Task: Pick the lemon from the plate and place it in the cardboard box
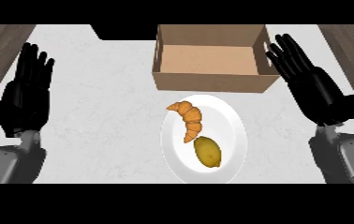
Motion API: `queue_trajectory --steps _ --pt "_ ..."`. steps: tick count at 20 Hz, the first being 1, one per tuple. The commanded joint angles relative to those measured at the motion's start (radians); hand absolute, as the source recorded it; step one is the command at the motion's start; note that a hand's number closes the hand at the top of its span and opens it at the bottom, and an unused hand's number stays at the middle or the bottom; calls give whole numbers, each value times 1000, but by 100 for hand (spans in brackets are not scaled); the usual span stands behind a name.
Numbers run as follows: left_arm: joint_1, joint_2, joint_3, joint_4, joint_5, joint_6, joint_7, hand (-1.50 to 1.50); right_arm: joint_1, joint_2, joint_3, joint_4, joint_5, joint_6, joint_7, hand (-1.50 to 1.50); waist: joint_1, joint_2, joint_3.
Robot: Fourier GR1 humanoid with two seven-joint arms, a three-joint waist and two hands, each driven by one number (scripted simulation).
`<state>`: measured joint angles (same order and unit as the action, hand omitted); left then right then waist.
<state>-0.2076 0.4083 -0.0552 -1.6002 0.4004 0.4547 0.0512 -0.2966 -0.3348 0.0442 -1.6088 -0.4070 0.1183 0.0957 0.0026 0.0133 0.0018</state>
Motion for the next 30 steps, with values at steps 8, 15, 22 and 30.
queue_trajectory --steps 8,15,22,30 --pt "7 62 -241 25 -121 -212 -4 0 154 -121 224 -17 552 -179 -60 -150 -89 -29 -31" --pt "25 60 -328 15 -145 -272 10 0 298 -176 443 -77 1067 -429 -61 -150 -72 -37 -9" --pt "31 44 -344 59 -184 -279 -41 0 465 -187 621 -409 1443 -353 309 -150 -66 -31 -10" --pt "-32 -11 -364 78 -217 -281 -13 0 499 -51 840 -690 1513 112 718 -150 -18 -16 -5"
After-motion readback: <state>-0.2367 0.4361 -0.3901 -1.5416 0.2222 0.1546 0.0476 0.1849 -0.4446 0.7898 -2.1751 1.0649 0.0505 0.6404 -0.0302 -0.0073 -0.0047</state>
